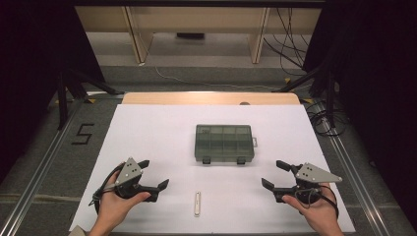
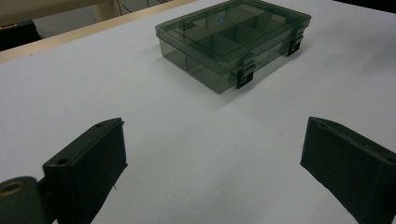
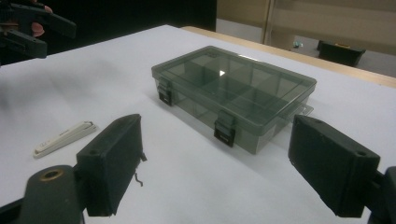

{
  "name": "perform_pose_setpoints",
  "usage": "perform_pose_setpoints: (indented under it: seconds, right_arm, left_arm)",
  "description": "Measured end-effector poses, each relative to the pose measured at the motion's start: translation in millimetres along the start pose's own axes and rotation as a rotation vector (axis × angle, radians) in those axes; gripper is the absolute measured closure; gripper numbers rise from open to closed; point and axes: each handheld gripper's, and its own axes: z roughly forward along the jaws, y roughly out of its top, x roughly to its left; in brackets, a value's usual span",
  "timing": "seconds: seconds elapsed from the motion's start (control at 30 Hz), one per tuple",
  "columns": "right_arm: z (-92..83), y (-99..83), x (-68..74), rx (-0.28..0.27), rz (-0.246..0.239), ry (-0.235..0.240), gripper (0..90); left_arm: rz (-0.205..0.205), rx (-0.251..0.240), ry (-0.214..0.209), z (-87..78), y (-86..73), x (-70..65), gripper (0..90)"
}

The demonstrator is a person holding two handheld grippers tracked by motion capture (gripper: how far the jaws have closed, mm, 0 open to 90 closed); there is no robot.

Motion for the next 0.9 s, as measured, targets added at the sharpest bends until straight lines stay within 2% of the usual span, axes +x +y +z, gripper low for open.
perform_pose_setpoints:
  seconds: [0.2,0.23,0.3,0.4,0.43,0.47,0.5,0.53,0.57,0.6,0.63,0.67,0.7,0.73,0.77,0.83,0.9]
  right_arm:
    - [-1.7,1.5,-4.3,0.032,-0.013,-0.032,18.0]
    - [-2.0,1.6,-6.1,0.032,-0.030,-0.047,18.0]
    - [0.5,1.2,-7.0,0.013,-0.021,-0.050,18.0]
    - [3.9,3.6,-9.8,-0.004,-0.042,-0.072,18.5]
    - [4.3,4.9,-9.9,0.012,-0.038,-0.057,19.9]
    - [5.9,5.8,-10.1,0.004,-0.039,-0.065,22.0]
    - [5.8,7.7,-11.1,0.023,-0.044,-0.064,24.7]
    - [9.5,8.3,-11.6,0.000,-0.039,-0.064,27.8]
    - [9.5,8.3,-11.6,0.000,-0.039,-0.064,27.8]
    - [11.7,10.5,-14.1,0.014,-0.051,-0.085,37.9]
    - [13.3,11.2,-16.2,0.027,-0.048,-0.077,43.7]
    - [13.3,11.2,-16.2,0.027,-0.048,-0.077,43.7]
    - [18.2,10.8,-18.3,0.055,-0.025,-0.077,56.4]
    - [21.0,10.4,-20.3,0.061,-0.036,-0.070,61.3]
    - [23.4,10.3,-20.4,0.087,-0.013,-0.052,66.0]
    - [28.0,10.5,-23.1,0.120,-0.037,-0.060,75.4]
    - [31.7,11.7,-24.9,0.173,-0.034,-0.055,83.9]
  left_arm:
    - [-0.044,-0.018,-0.003,6.8,5.5,-0.1,10.3]
    - [-0.043,-0.018,0.004,8.2,6.3,-0.3,11.7]
    - [-0.042,-0.019,0.004,11.1,7.4,-1.3,14.8]
    - [-0.034,-0.016,0.003,12.8,8.1,-1.4,17.1]
    - [-0.036,-0.010,0.019,13.9,9.6,-2.0,19.5]
    - [-0.043,-0.013,0.019,16.0,10.6,-1.9,22.5]
    - [-0.043,-0.013,0.019,16.0,10.6,-1.9,26.8]
    - [-0.042,0.003,0.037,19.1,12.6,-0.9,32.5]
    - [-0.042,0.003,0.037,19.1,12.6,-0.9,38.2]
    - [-0.041,0.016,0.046,22.2,13.8,0.2,43.5]
    - [-0.040,0.033,0.046,24.9,14.4,1.0,49.4]
    - [-0.049,0.046,0.049,27.8,14.8,1.1,49.4]
    - [-0.063,0.061,0.036,33.4,15.7,3.4,60.6]
    - [-0.061,0.067,0.025,35.8,16.7,4.6,65.9]
    - [-0.065,0.077,0.027,38.3,17.8,4.6,70.2]
    - [-0.057,0.095,0.020,44.1,20.1,5.1,76.9]
    - [-0.058,0.111,0.014,51.2,21.5,4.8,82.2]
